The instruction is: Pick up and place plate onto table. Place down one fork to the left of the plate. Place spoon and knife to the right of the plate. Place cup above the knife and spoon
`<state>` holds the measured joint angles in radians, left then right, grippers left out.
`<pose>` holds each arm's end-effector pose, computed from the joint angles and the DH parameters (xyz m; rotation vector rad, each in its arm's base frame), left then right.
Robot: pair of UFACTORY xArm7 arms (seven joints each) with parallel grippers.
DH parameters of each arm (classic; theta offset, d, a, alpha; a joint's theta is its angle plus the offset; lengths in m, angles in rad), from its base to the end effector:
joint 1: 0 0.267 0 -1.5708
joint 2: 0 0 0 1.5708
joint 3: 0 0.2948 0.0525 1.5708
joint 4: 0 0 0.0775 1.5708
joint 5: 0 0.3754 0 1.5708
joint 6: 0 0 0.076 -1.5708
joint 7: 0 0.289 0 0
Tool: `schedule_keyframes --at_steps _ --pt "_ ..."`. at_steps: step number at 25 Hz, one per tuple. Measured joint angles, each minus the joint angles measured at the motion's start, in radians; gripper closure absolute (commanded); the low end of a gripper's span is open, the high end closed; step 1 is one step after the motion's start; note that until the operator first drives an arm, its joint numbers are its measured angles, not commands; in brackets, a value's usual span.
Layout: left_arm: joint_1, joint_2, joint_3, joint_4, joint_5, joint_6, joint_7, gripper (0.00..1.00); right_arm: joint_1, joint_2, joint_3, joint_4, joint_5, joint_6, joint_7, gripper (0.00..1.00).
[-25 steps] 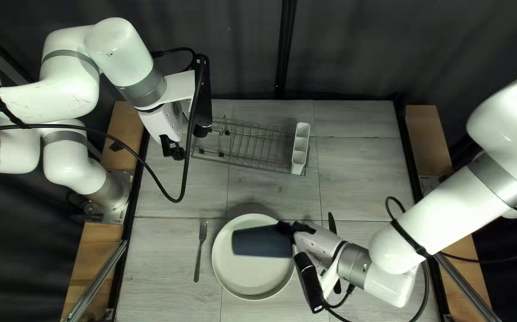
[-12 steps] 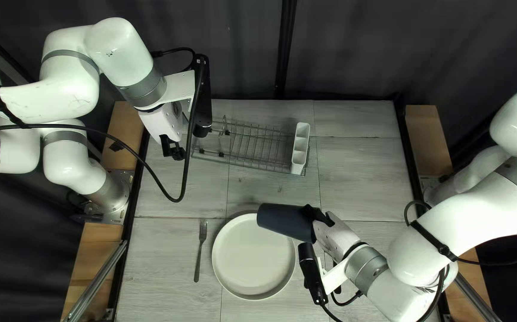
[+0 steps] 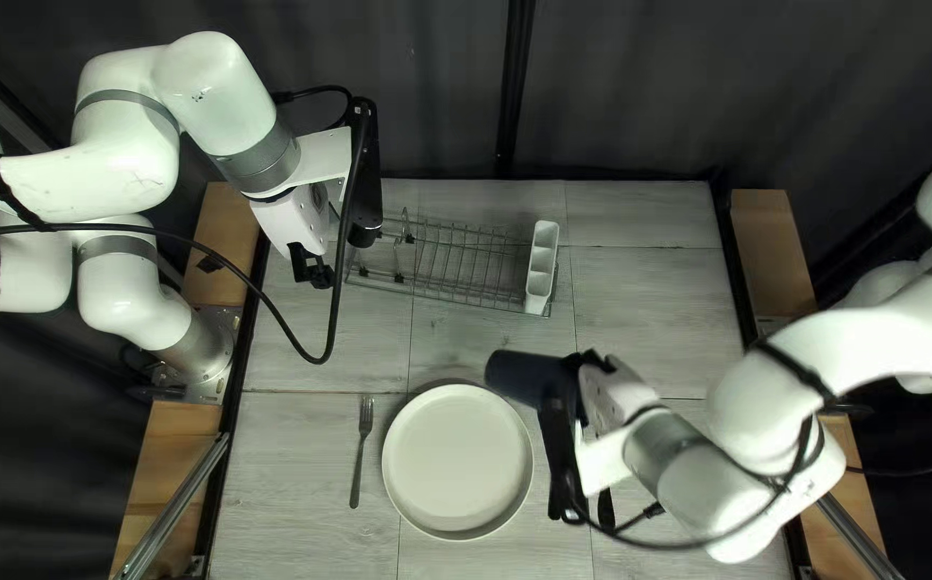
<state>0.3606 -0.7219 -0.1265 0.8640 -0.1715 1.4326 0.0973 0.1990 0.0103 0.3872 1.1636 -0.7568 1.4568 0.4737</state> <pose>0.3402 0.0380 0.3307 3.0604 0.2651 0.2503 0.4782 0.0881 0.2504 2.3334 0.3803 0.1498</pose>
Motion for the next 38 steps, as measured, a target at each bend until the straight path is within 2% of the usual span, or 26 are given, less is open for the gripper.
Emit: schedule_keyframes --at_steps 6,9,16,21,24,31,38 --pt "0.0 0.0 0.0 0.0 0.0 0.0 0.0 0.0 -0.002 0.0 -0.002 0.01 0.014 0.011 -0.006 1.0" --pt "0.0 0.0 0.0 0.0 0.0 0.0 0.0 0.0 -0.005 -0.014 -0.005 -0.017 0.007 -0.012 -0.007 1.0" --pt "0.0 0.0 0.0 0.0 0.0 0.0 0.0 0.0 -0.045 -0.011 -0.047 0.049 0.165 0.03 0.027 1.0" --pt "0.0 0.0 0.0 0.0 0.0 0.0 0.0 0.0 -0.055 0.002 -0.057 0.075 0.195 0.058 0.053 1.0" --pt "0.0 0.0 0.0 0.0 0.0 0.0 0.0 0.0 -0.059 -0.003 -0.062 0.061 0.194 0.055 0.048 1.0" --pt "0.0 0.0 0.0 0.0 0.0 0.0 0.0 0.0 -0.111 -0.078 -0.121 -0.021 0.354 0.025 0.004 1.0" --pt "0.0 0.0 0.0 0.0 0.0 0.0 0.0 0.0 -0.113 -0.081 -0.124 -0.024 0.362 0.025 0.001 1.0"
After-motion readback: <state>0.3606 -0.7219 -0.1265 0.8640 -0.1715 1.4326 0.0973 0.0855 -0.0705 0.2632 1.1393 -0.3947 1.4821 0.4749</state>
